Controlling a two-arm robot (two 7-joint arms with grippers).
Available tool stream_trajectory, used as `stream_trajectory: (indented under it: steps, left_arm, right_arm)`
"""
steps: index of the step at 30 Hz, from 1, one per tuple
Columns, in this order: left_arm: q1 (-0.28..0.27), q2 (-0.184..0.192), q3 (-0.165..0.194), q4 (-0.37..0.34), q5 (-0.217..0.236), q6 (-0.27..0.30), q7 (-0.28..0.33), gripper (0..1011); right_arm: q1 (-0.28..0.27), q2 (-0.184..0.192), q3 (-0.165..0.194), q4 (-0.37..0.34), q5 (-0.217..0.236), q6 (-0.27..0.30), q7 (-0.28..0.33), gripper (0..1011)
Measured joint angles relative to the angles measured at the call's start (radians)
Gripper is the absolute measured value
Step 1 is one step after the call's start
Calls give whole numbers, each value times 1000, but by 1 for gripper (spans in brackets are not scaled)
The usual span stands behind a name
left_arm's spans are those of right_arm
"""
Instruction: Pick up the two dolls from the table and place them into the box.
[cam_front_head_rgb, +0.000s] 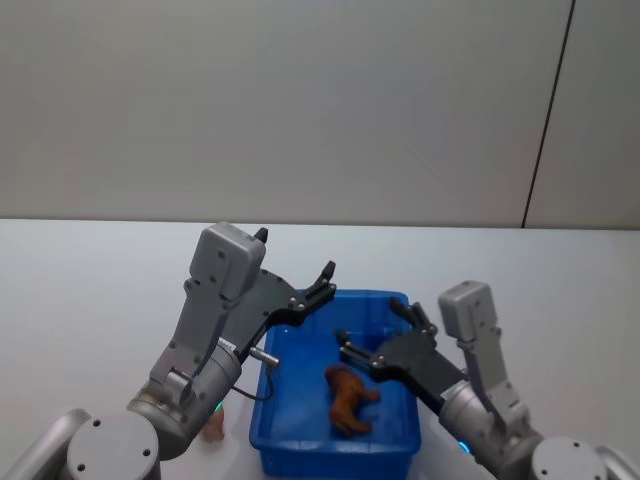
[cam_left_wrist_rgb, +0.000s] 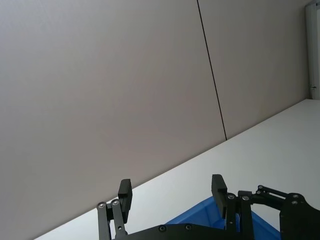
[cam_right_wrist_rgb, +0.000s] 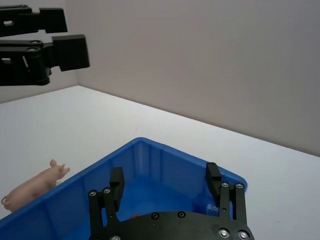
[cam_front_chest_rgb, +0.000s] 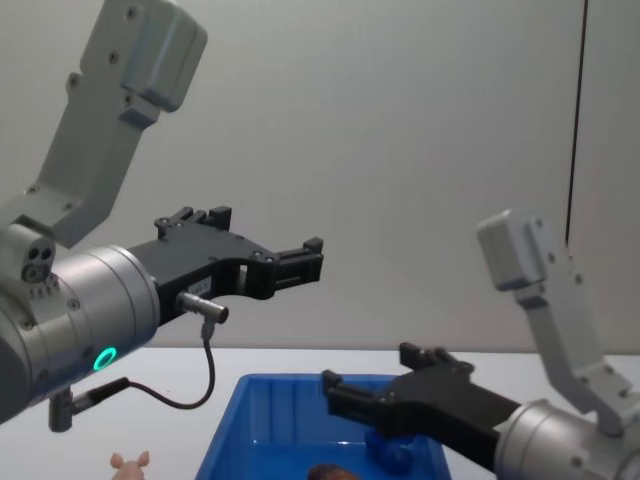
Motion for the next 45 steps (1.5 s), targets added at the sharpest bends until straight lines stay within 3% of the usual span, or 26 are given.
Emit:
stream_trajectory:
  steps: [20,30,45]
  left_arm:
    - [0,0,0,0,0,0,0,1001]
    - [6,4,-3,-6,-6,15,7,1001]
    - [68,26,-17,-44,-111,103,111,1001]
  right_arm:
    - [-144,97,68,-219,92,52,-137,1001]
    - [-183,124,87,-275,114,70,-175,1001]
    - [-205,139,97,-307,127,79,-197,1001]
